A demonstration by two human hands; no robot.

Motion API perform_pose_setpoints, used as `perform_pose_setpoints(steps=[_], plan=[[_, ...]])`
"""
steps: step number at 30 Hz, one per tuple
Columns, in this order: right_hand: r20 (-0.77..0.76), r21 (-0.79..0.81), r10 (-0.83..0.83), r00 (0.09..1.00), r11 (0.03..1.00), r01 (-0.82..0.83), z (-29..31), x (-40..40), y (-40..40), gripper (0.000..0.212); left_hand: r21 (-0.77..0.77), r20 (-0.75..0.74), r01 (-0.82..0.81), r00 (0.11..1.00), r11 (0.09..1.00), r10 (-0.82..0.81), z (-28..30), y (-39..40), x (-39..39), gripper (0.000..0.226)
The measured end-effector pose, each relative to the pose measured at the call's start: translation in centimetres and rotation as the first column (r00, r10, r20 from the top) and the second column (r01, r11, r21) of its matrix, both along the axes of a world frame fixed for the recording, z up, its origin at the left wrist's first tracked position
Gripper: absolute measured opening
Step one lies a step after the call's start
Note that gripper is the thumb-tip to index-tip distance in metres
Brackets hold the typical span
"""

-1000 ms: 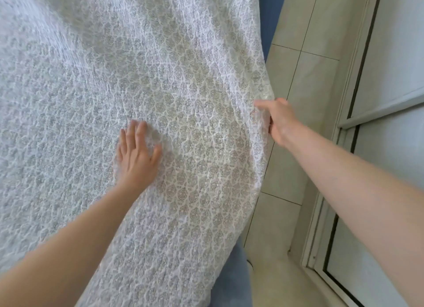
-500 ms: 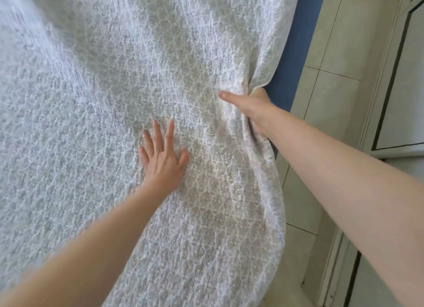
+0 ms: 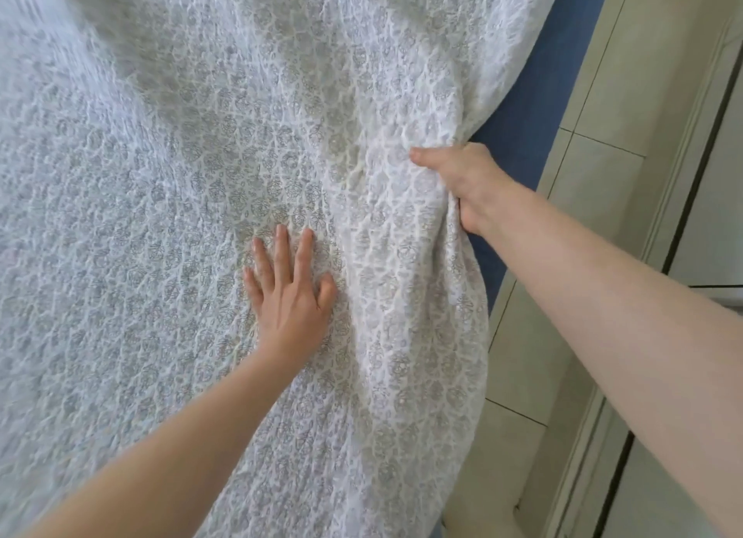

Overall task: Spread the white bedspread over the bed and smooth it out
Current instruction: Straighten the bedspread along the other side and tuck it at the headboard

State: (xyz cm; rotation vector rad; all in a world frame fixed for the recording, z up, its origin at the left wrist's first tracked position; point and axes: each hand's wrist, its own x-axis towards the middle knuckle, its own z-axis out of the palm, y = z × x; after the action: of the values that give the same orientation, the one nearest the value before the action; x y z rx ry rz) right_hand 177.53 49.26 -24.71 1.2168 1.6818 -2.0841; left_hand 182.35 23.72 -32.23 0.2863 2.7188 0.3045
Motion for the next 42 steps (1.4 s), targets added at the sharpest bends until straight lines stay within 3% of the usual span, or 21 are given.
perform_pose_setpoints(steps=[2, 4, 6, 8, 14, 16, 18, 20, 24, 27, 30, 32, 35, 38, 42], plan=[[-0.067, 0.084, -0.12, 0.991, 0.989, 0.125, 0.2, 1.8, 1.9, 0.012, 0.015, -0.007, 0.011, 1.0, 1.0, -0.01, 0.1, 0.1, 0.0, 0.066], [-0.018, 0.252, -0.142, 0.99, 0.957, 0.142, -0.5, 4.1, 3.7, 0.014, 0.031, -0.012, 0.054, 0.998, 0.998, -0.054, 0.2, 0.0, 0.2, 0.064], [0.082, 0.342, -0.153, 0.985, 0.933, 0.117, -1.6, 5.1, 4.6, 0.031, -0.004, -0.005, 0.099, 0.995, 0.995, -0.099, 0.3, 0.1, 0.3, 0.064], [0.119, 0.294, -0.149, 0.982, 0.95, 0.109, -2.0, 4.6, 4.5, 0.055, -0.037, 0.006, 0.089, 0.996, 0.995, -0.088, 0.2, 0.4, 0.3, 0.066], [0.204, 0.232, 0.173, 0.964, 0.948, -0.22, -0.9, 4.7, 4.7, 0.096, 0.043, 0.001, 0.027, 1.0, 0.999, -0.027, 1.2, 3.5, -1.2, 0.062], [0.167, 0.313, 0.197, 0.966, 0.919, -0.242, -0.5, 5.0, 5.7, 0.081, 0.032, 0.002, 0.09, 0.996, 0.995, -0.09, 0.9, 5.4, -2.5, 0.065], [0.05, 0.399, 0.074, 0.996, 0.913, -0.088, -0.3, 5.6, 6.9, 0.052, 0.018, 0.027, 0.117, 0.993, 0.993, -0.117, 0.6, 7.0, -3.5, 0.065], [0.025, 0.4, -0.085, 0.996, 0.914, 0.068, -0.8, 6.8, 8.2, 0.06, -0.009, 0.032, 0.11, 0.993, 0.994, -0.11, 0.3, 7.7, -3.7, 0.063], [0.2, 0.315, -0.194, 0.96, 0.941, 0.124, -2.7, 8.0, 8.8, 0.077, -0.077, 0.039, 0.124, 0.992, 0.989, -0.121, 0.1, 7.7, -3.6, 0.062], [0.113, 0.276, -0.033, 0.993, 0.961, 0.001, -1.2, 5.9, 7.5, 0.046, -0.099, 0.048, 0.114, 0.993, 0.989, -0.11, 0.2, 8.0, -3.7, 0.064], [-0.101, 0.286, 0.204, 0.974, 0.943, -0.168, 1.1, 4.0, 6.6, 0.055, -0.025, 0.011, 0.03, 0.999, 0.999, -0.03, 0.7, 9.4, -3.9, 0.061], [-0.172, 0.335, 0.162, 0.972, 0.937, -0.097, 1.6, 3.8, 7.8, 0.061, 0.033, -0.03, -0.02, 0.999, 0.999, 0.021, 1.2, 10.8, -4.3, 0.06], [-0.063, 0.431, 0.009, 0.998, 0.902, 0.019, 0.1, 5.9, 11.0, 0.052, 0.056, -0.014, 0.051, 0.999, 0.997, -0.05, 1.4, 13.6, -5.4, 0.062], [0.069, 0.502, -0.069, 0.995, 0.864, 0.025, -2.4, 9.3, 14.6, 0.047, 0.071, 0.004, 0.107, 0.994, 0.992, -0.107, 1.4, 16.6, -6.3, 0.063], [0.137, 0.366, -0.055, 0.989, 0.931, 0.001, -3.5, 10.1, 17.2, 0.034, 0.011, 0.036, 0.121, 0.992, 0.993, -0.121, 0.9, 18.8, -7.0, 0.062]])
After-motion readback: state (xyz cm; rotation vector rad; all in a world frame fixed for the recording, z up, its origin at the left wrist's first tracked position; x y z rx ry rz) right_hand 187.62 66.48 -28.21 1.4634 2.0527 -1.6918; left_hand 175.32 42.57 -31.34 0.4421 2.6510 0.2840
